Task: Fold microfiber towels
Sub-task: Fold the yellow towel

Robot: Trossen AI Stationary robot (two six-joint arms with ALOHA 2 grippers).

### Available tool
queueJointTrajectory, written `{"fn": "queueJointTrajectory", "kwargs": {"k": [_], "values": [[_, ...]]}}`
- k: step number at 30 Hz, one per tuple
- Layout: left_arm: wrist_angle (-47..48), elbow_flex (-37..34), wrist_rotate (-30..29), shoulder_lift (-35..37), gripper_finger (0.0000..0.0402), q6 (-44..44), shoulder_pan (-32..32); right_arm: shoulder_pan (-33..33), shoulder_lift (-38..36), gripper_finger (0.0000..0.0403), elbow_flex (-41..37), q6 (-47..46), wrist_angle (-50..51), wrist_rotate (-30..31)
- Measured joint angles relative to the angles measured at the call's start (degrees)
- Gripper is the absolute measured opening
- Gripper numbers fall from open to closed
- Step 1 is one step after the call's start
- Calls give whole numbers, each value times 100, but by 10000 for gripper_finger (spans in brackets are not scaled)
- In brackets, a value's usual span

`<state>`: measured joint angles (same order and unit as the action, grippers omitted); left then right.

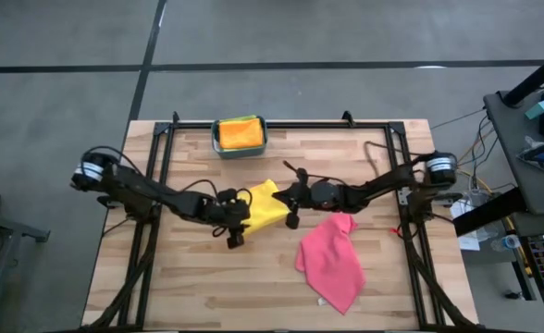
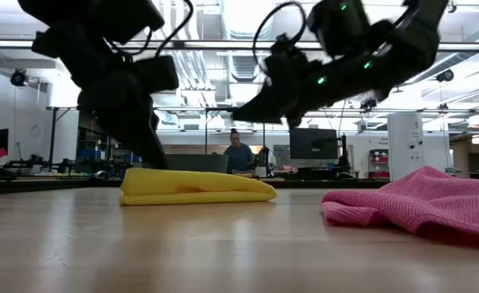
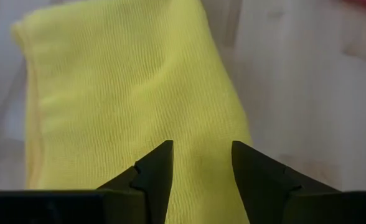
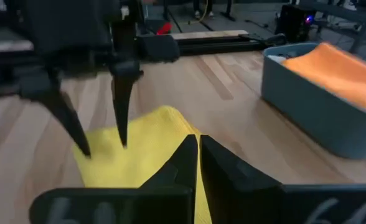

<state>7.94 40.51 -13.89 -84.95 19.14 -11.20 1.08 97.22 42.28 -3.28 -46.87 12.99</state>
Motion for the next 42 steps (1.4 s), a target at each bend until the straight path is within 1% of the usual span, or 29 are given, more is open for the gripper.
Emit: {"fn": "queueJointTrajectory", "kwargs": {"k": [3, 6, 9, 14, 17, 24, 27, 29, 30, 32, 36, 38, 39, 42], "values": [[-7, 0, 17, -199, 148, 30, -25, 0, 533, 9, 310, -138, -224, 10], [-152, 7, 53, -345, 148, 125, -46, 0, 1012, 9, 731, -278, -92, 27], [-210, 7, 135, -431, 148, 155, -56, -5, 1390, 9, 1174, -332, 372, 71], [-140, 0, 187, -470, 148, 303, -92, -45, 1742, 8, 1765, -506, 1471, 645], [-139, -35, 192, -472, 148, 404, -111, -81, 1798, 8, 1893, -529, 1898, 834], [-102, -153, 192, -467, 148, 607, -131, -179, 1642, 8, 1674, -531, 1952, 963], [-75, -124, 195, -406, 148, 593, -129, -183, 1375, 8, 1508, -469, 1921, 974], [-83, -111, 191, -304, 148, 565, -129, -144, 1107, 8, 1406, -268, 1912, 923], [-59, -114, 185, -254, 148, 561, -129, -114, 970, 8, 1348, -113, 1916, 820], [-76, -118, 173, -152, 148, 563, -129, -56, 686, 8, 1235, 24, 1965, 388], [-47, -103, 157, -6, 148, 618, -143, -13, 366, 8, 1079, -61, 2032, -1040], [-63, -79, 162, 21, 148, 741, -160, -13, 349, 8, 1071, -265, 2010, -1605], [-62, -79, 168, 24, 148, 754, -174, -2, 364, 8, 1054, -336, 2071, -1812], [-48, -112, 214, 10, 148, 758, -247, 86, 527, 9, 1051, -400, 2217, -1879]]}}
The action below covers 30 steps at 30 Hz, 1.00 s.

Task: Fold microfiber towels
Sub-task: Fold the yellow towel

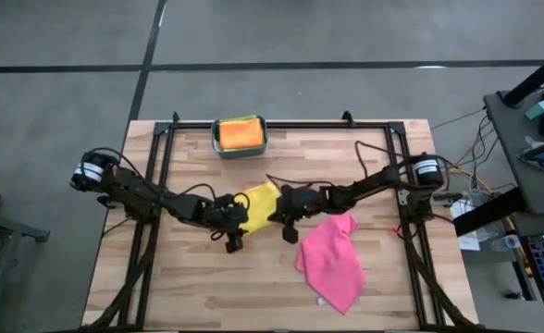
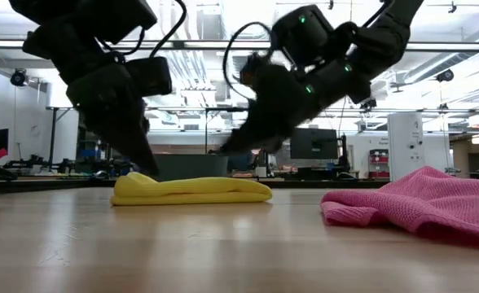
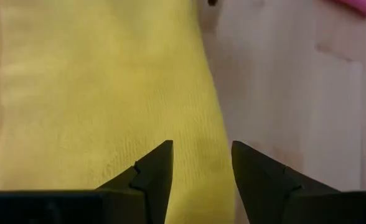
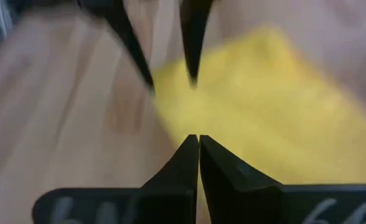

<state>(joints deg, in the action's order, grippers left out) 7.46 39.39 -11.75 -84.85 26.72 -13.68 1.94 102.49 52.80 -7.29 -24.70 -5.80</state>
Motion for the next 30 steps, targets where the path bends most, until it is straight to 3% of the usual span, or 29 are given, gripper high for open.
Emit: {"fn": "queueJointTrajectory", "kwargs": {"k": [9, 15, 25, 30], "values": [[55, -306, -17, -268, 148, 248, -70, 37, 134, 9, -11, -186, 1341, 302], [197, -293, -53, -230, 148, 273, -71, 73, 5, 9, -10, -205, 1580, 283], [240, -296, -214, -157, 148, 290, -67, 102, 165, 9, 48, -186, -387, 282], [219, -306, -225, -157, 148, 291, -67, 46, 474, 9, 49, -186, -636, 282]]}}
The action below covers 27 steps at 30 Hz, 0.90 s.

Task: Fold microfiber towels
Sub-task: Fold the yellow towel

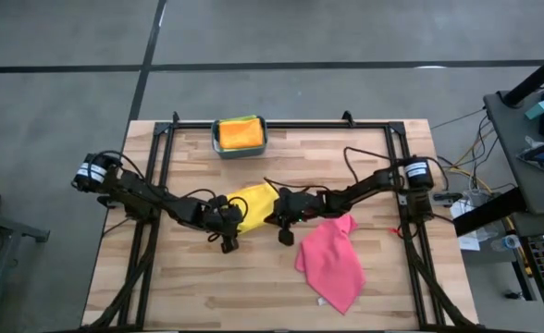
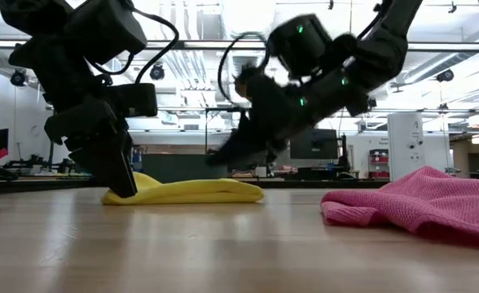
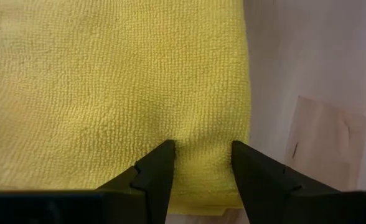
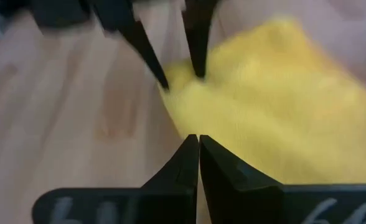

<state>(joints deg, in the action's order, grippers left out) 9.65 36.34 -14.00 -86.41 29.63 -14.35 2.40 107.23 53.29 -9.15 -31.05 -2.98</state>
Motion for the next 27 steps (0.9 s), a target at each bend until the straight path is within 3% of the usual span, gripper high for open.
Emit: {"fn": "queueJointTrajectory", "kwargs": {"k": [8, 21, 27], "values": [[194, -3, -27, 12, 148, 2, 0, -16, 82, 9, 12, -78, 1174, 391], [999, 209, -8, 434, 148, -455, 1, 48, -221, 9, -19, -81, 1593, 410], [1180, 188, -901, 957, 148, -806, 74, 48, -547, 9, -21, -25, 1627, 407]]}}
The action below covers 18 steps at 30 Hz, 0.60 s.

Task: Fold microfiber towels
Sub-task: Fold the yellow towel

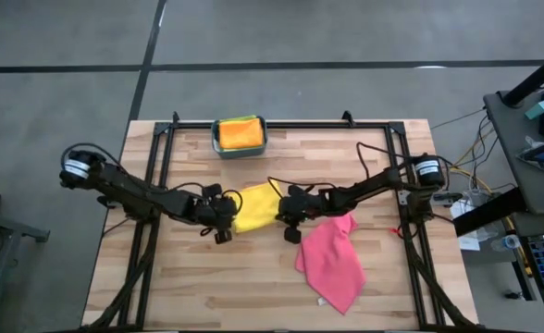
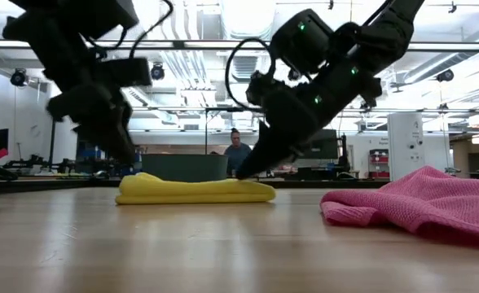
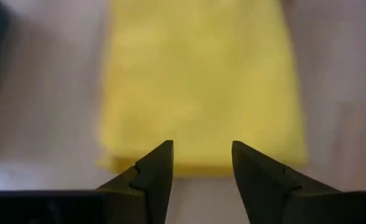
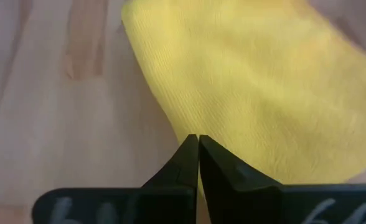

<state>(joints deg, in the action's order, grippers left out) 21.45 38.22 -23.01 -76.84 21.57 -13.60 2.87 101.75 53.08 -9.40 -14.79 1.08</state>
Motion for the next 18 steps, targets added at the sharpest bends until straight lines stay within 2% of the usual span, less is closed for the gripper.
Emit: {"fn": "queueJointTrajectory", "kwargs": {"k": [3, 6, 13, 18], "values": [[-49, -10, -604, 163, 148, -227, 68, 0, -171, 9, 0, 38, -2, 0], [-143, -55, -903, 185, 148, -307, 231, -60, -310, 9, 16, 135, -33, 0], [-722, -291, -931, -259, 148, -302, 555, -553, -199, 9, 337, 531, -69, 59], [-965, -274, -944, -654, 148, -277, 650, -1005, 142, 9, 566, 600, -40, 54]]}}
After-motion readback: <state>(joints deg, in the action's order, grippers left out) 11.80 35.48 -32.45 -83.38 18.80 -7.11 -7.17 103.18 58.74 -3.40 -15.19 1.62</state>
